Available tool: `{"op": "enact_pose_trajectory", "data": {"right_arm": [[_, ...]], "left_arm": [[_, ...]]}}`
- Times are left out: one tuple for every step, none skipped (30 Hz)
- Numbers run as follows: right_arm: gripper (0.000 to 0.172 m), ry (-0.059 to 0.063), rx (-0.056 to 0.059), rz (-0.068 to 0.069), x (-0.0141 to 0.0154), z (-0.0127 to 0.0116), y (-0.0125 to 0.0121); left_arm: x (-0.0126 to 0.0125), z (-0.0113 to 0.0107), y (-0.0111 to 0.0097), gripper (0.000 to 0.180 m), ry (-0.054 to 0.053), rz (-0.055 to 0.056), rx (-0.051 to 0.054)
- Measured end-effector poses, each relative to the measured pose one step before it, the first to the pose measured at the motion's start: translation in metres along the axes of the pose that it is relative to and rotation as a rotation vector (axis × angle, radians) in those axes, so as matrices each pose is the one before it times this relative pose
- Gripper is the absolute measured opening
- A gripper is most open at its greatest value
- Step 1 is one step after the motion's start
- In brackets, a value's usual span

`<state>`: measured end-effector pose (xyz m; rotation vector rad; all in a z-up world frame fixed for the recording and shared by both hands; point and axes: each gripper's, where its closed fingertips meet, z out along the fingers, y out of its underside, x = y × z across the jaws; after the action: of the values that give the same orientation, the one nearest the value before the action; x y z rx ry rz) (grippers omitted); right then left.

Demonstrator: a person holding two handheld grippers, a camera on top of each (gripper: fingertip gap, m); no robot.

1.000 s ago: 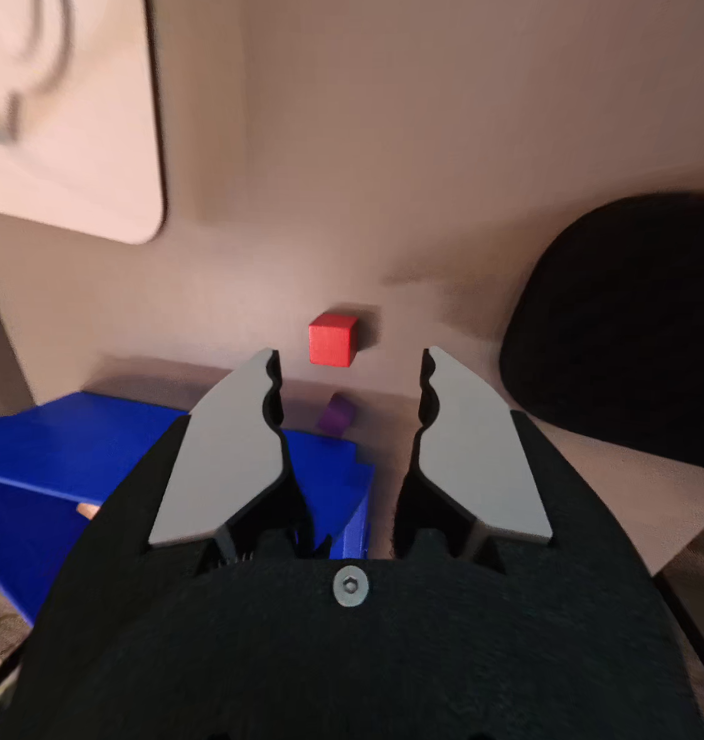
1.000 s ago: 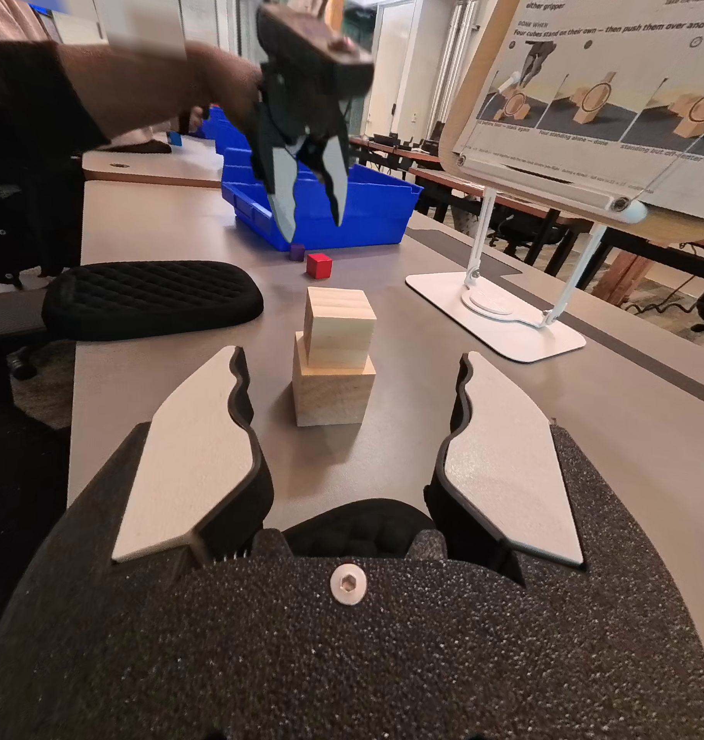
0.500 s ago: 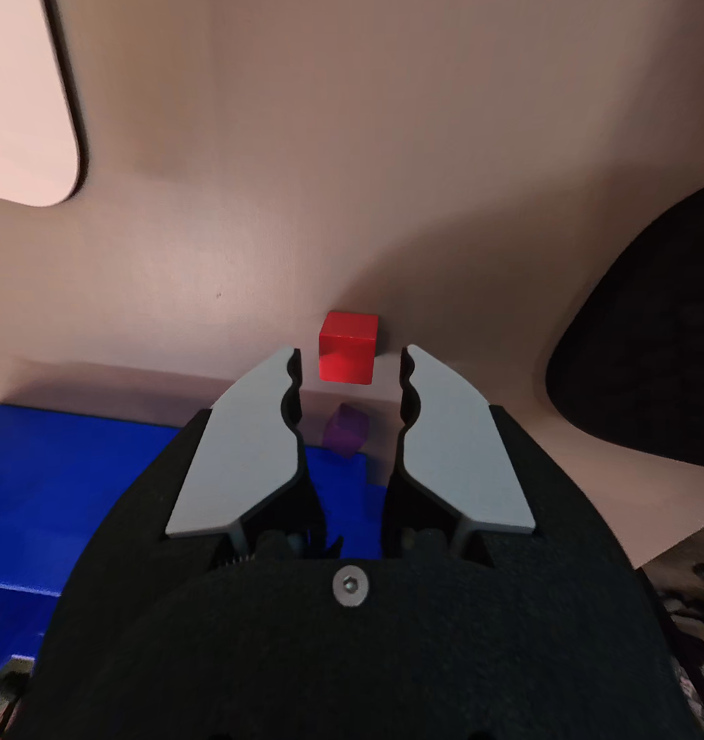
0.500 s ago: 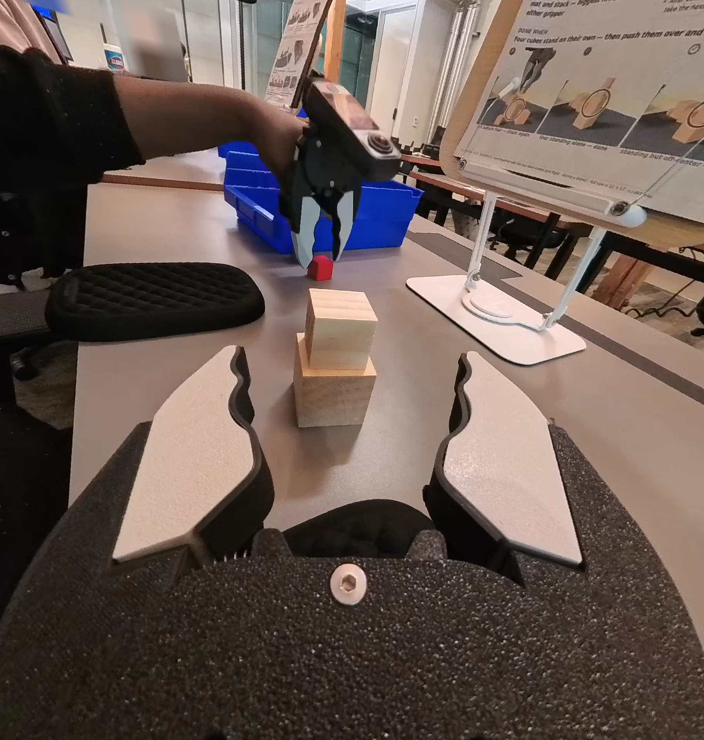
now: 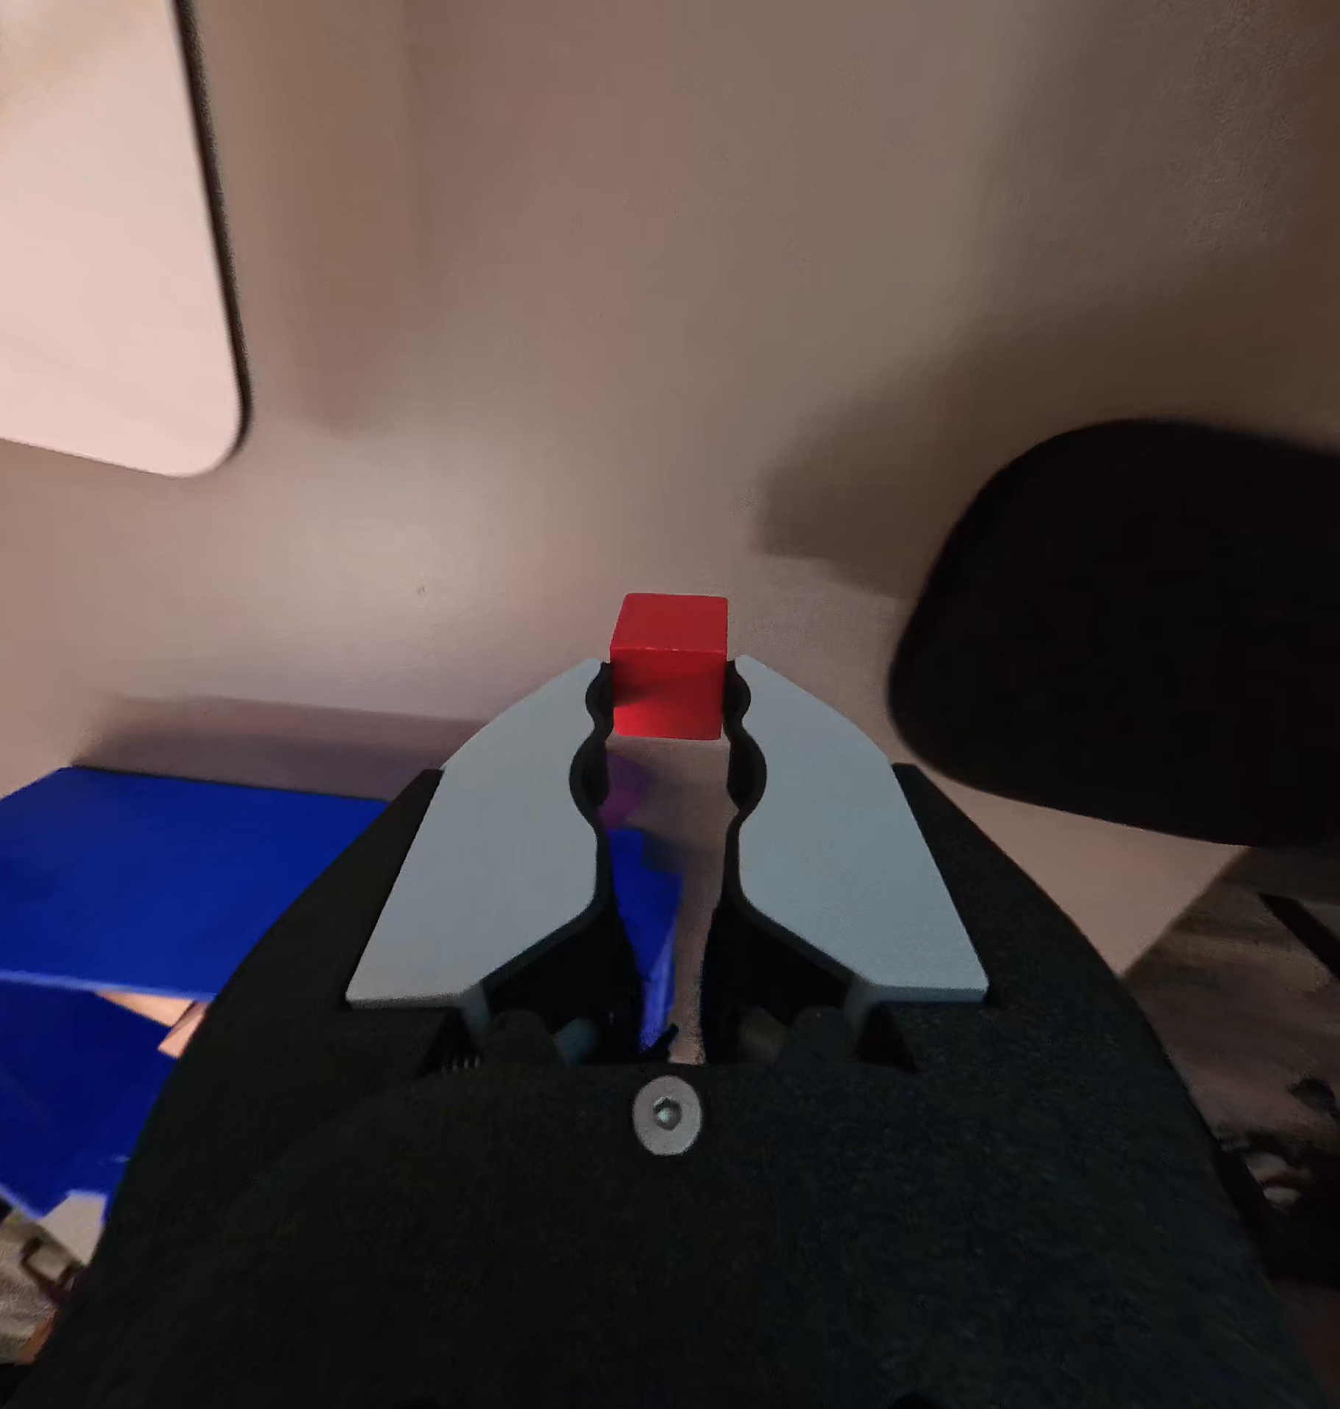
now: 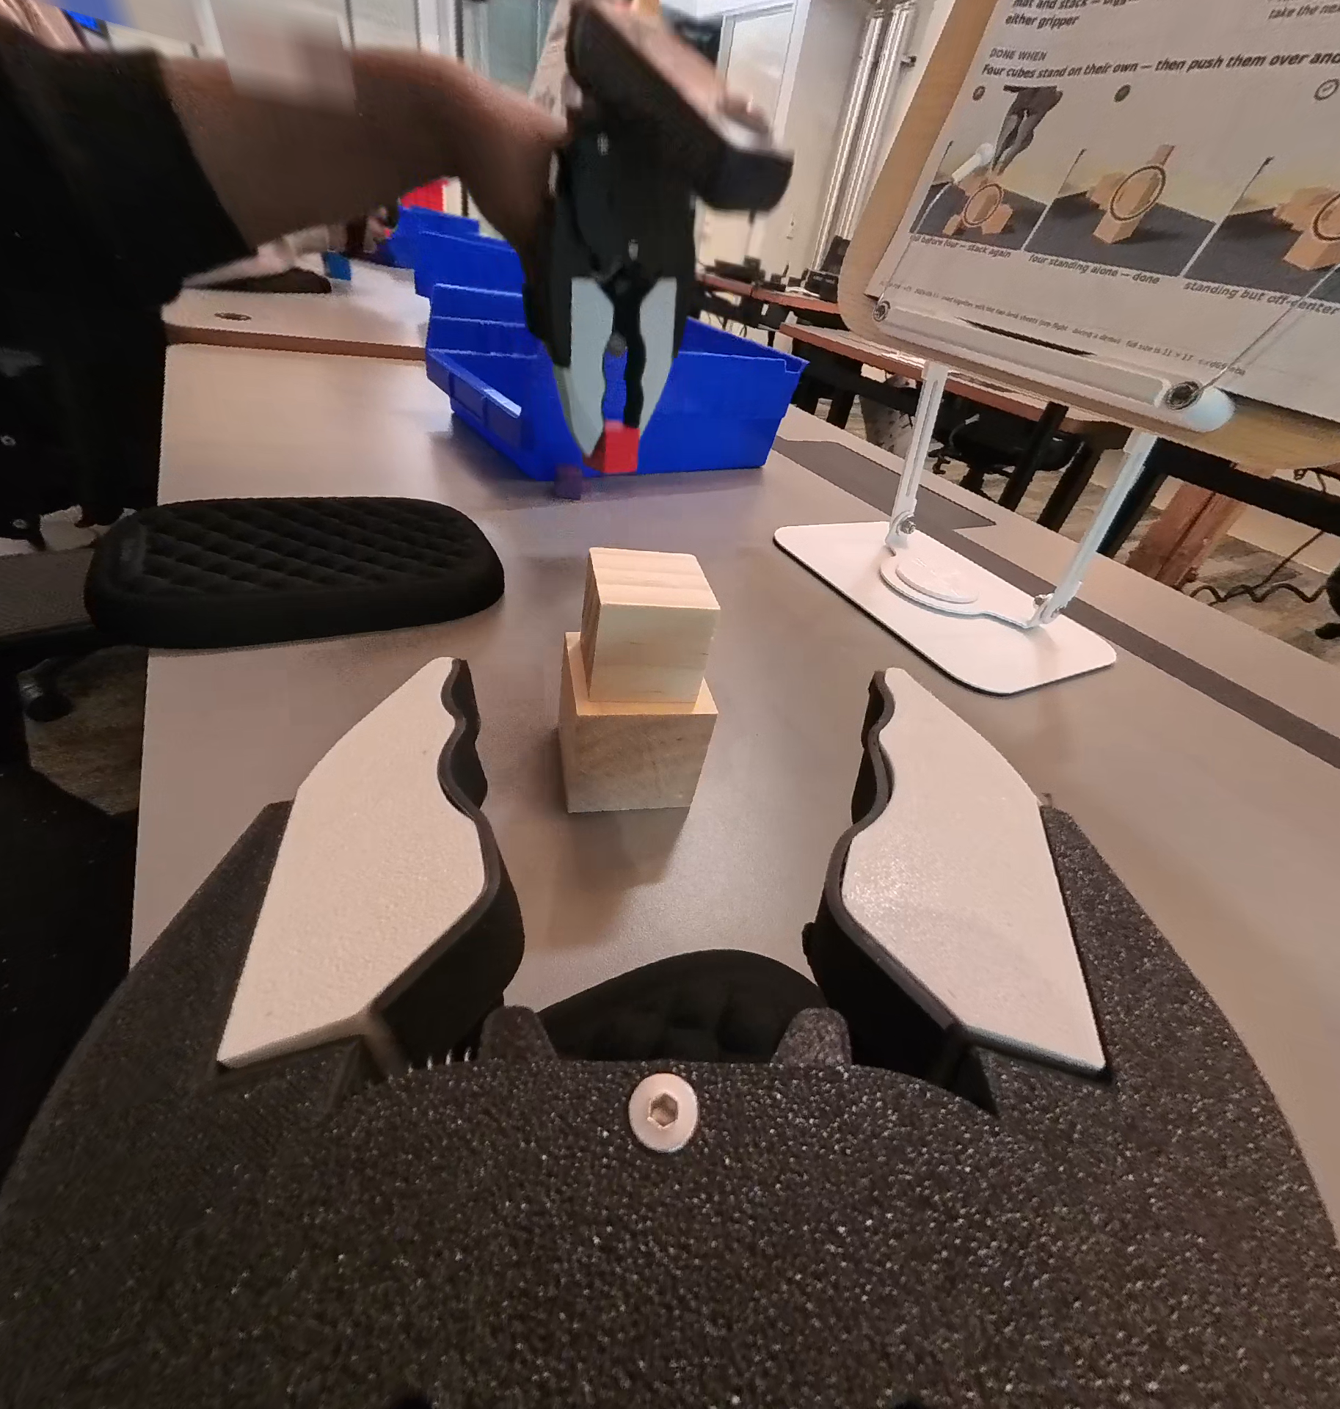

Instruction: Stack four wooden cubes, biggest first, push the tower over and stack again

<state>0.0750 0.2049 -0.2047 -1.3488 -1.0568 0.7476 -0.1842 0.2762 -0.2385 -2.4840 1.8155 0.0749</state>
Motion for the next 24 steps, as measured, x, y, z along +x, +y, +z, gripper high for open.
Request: {"op": "enact_pose_trajectory", "data": {"right_arm": [[0.096, 0.0, -0.0015, -0.0016, -0.00014, 0.00023, 0.00022], [0.095, -0.0002, -0.0014, -0.0025, -0.00024, 0.00005, 0.00011], [0.095, 0.0002, -0.0015, -0.0024, -0.00024, 0.00015, 0.0002], [0.095, 0.0005, -0.002, -0.0019, -0.00006, 0.00019, 0.00029], [0.095, 0.0008, -0.0023, -0.0009, -0.00008, 0.00016, 0.00023], [0.095, 0.0006, -0.0024, 0.0005, 0.00016, 0.00031, 0.00029], [0.095, -0.0003, -0.0017, 0.0015, 0.0001, 0.00009, 0.00024], [0.094, -0.0004, 0.0003, 0.0022, 0.00014, -0.00004, 0.00003], [0.095, -0.0003, 0.0027, 0.0028, 0.00024, -0.00015, -0.00033], [0.094, -0.0003, 0.0038, 0.0033, 0.00031, -0.00035, -0.00044], [0.094, -0.0005, 0.0037, 0.004, 0.00036, -0.0004, -0.00031], [0.094, -0.0009, 0.0035, 0.0041, 0.00028, -0.00033, -0.0004], [0.094, -0.0008, 0.0028, 0.0033, 0.00018, -0.00024, -0.00034], [0.094, -0.0007, 0.0018, 0.0021, 0.0001, -0.00016, -0.00016], [0.094, -0.0009, 0.0014, 0.001, 0.00002, -0.00013, -0.00013], [0.094, -0.0009, 0.0008, 0.0001, -0.00009, -0.00004, -0.00009], [0.094, -0.0008, 0.0001, -0.0002, -0.00009, 0.00001, -0.00002], [0.094, -0.0011, 0.0003, 0.0003, -0.00013, -0.00007, -0.00003], [0.094, -0.0013, 0.0005, 0.0009, -0.00001, 0.00002, -0.00003], [0.094, -0.0012, 0.0005, 0.0015, -0.00001, -0.00007, -0.00002], [0.094, -0.001, 0.001, 0.0016, 0.00003, -0.00005, -0.00018], [0.094, -0.0008, 0.0011, 0.0012, 0.00002, -0.00016, -0.0001], [0.094, -0.0008, 0.0008, -0.0001, -0.00016, -0.00007, -0.0001], [0.094, -0.0005, 0.0006, -0.0012, -0.00017, -0.00003, 0.0]], "left_arm": [[0.00732, -0.01308, -0.01153, 0.027, 0.004, -0.002, 0.0227], [0.00962, -0.01281, -0.01446, 0.027, 0.0125, -0.0002, 0.0296], [0.01163, -0.01205, -0.01639, 0.027, 0.0174, 0.0151, 0.0306], [0.01115, -0.01074, -0.01795, 0.027, 0.007, 0.0354, 0.0329], [0.01013, -0.00892, -0.01852, 0.027, -0.0009, 0.0468, 0.028], [0.00937, -0.00685, -0.01783, 0.027, -0.0003, 0.0466, 0.0191], [0.00887, -0.00486, -0.01679, 0.027, 0.0038, 0.046, 0.0114], [0.00759, -0.00292, -0.01554, 0.027, 0.0036, 0.0471, 0.0067], [0.00542, -0.00096, -0.01399, 0.027, 0.0006, 0.0424, 0.002], [0.00359, 0.00092, -0.01144, 0.027, 0.0011, 0.0332, -0.0067], [0.00205, 0.00252, -0.00896, 0.027, 0.0029, 0.024, -0.014], [0.00094, 0.00354, -0.00703, 0.027, 0.0062, 0.0203, -0.0167], [0.00031, 0.00438, -0.00535, 0.027, 0.0075, 0.0209, -0.0188], [-0.00056, 0.00463, -0.00391, 0.027, 0.007, 0.0132, -0.0189], [-0.00149, 0.00454, -0.00318, 0.027, 0.0035, 0.0068, -0.0178], [-0.00145, 0.00442, -0.00261, 0.027, 0.0031, 0.0058, -0.0154], [-0.00045, 0.00425, -0.00279, 0.027, 0.0074, 0.0081, -0.0083], [0.0003, 0.00403, -0.00269, 0.027, 0.0076, 0.0148, -0.0037], [0.00001, 0.00387, -0.00193, 0.027, 0.0031, 0.0177, -0.0049], [-0.00042, 0.00347, -0.0007, 0.027, -0.0003, 0.015, -0.0098], [-0.00018, 0.00291, 0.00005, 0.027, 0.0003, 0.0177, -0.0112], [0.00043, 0.00273, 0.00029, 0.027, 0.003, 0.0149, -0.009], [0.00065, 0.00228, 0.00092, 0.027, 0.0046, 0.0064, -0.0127], [-0.00003, 0.00207, 0.00191, 0.027, 0.0008, 0.0025, -0.0184]]}}
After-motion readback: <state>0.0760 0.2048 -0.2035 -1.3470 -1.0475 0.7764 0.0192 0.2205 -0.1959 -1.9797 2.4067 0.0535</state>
